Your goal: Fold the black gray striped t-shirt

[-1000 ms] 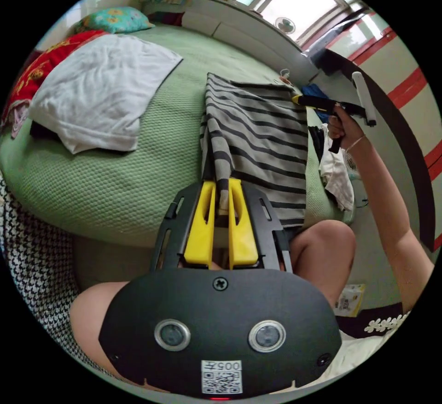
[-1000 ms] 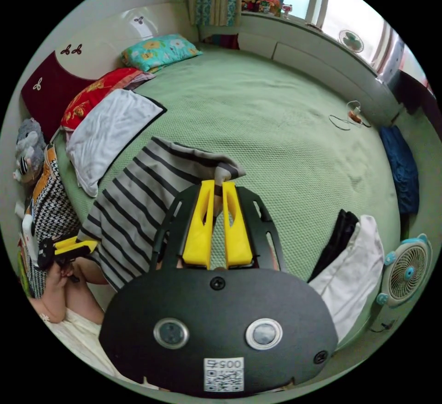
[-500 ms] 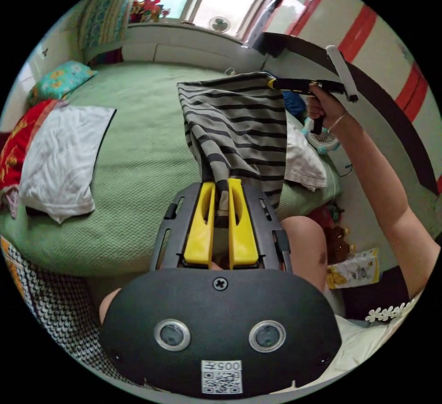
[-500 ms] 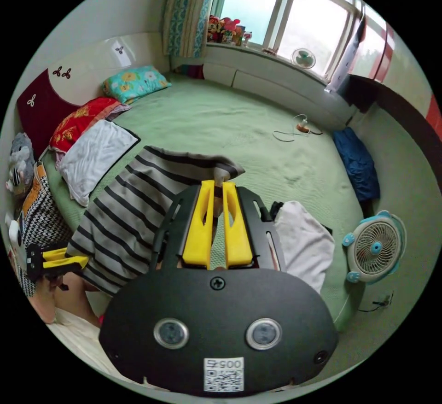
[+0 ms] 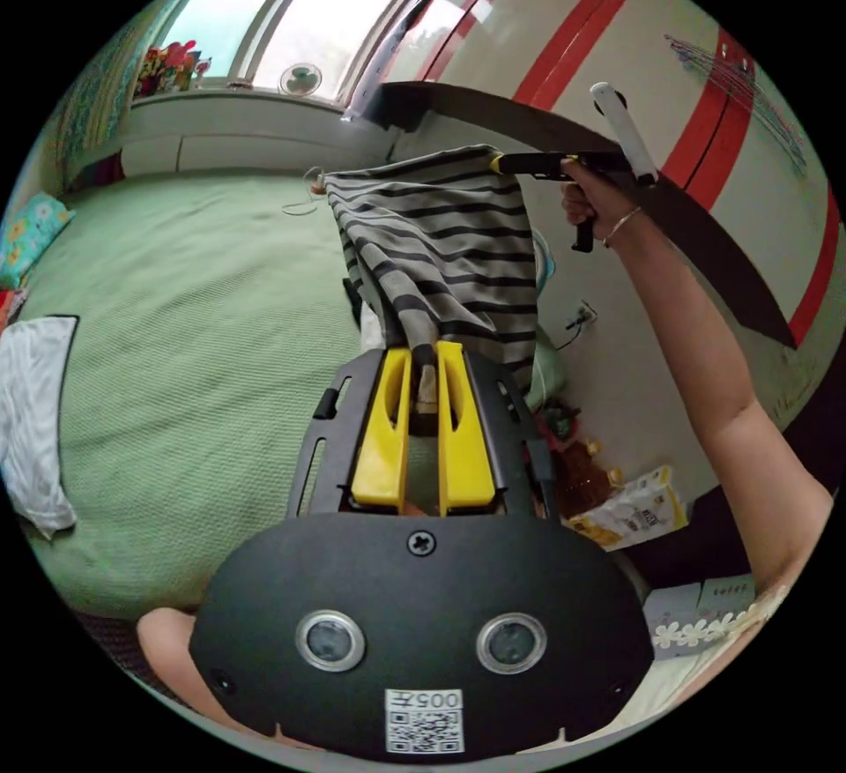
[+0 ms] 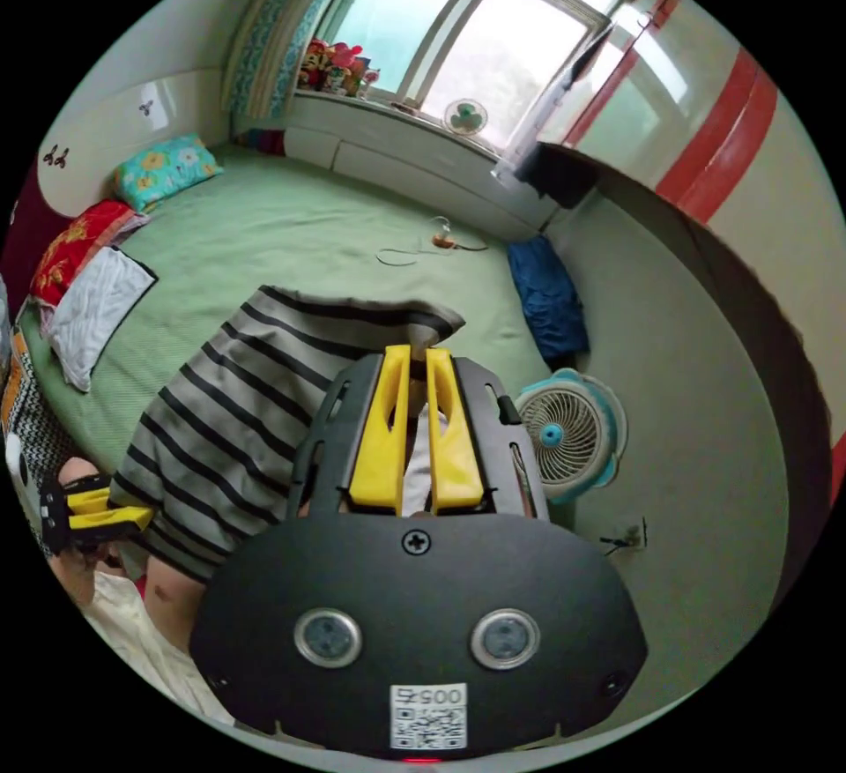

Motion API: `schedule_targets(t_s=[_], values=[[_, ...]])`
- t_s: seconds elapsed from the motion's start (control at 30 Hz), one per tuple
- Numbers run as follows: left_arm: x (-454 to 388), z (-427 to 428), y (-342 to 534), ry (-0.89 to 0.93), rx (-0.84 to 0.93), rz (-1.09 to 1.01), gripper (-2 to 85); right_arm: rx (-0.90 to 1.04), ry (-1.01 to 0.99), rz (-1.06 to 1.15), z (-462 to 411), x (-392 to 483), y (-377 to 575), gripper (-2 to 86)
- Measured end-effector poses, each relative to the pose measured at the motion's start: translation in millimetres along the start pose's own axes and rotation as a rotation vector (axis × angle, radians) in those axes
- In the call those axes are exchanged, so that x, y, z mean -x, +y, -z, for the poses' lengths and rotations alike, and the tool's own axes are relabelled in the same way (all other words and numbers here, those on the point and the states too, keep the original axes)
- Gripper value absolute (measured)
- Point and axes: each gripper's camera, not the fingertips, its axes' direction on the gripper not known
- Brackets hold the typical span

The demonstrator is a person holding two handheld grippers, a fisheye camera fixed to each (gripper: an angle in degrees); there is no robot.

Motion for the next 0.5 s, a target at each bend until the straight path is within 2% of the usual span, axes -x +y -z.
schedule_targets(t_s=[0.1, 0.2, 0.27, 0.33, 0.4, 0.5], values=[[6.7, -67.0, 1.2, 0.020, 0.056, 0.092, 6.0, 0.078, 0.011, -0.058, -58.3, -28.0, 12.0, -0.7], [23.0, -125.9, 9.8, -0.003, 0.150, 0.169, 6.1, 0.181, 0.032, -0.247, -140.5, -51.5, 30.5, -1.0], [29.1, -136.8, 16.0, -0.001, 0.134, 0.153, 6.3, 0.243, -0.012, -0.395, -197.8, -65.7, 53.9, -1.0], [36.3, -138.9, 19.2, 0.039, 0.102, 0.124, 6.6, 0.258, -0.010, -0.428, -222.2, -71.1, 66.5, -0.5], [39.9, -141.3, 18.4, 0.062, 0.099, 0.125, 6.7, 0.235, 0.032, -0.458, -224.9, -78.0, 68.5, 0.3], [41.6, -142.8, 15.8, 0.081, 0.089, 0.133, 6.6, 0.056, 0.042, -0.448, -183.2, -79.5, 58.2, 1.1]])
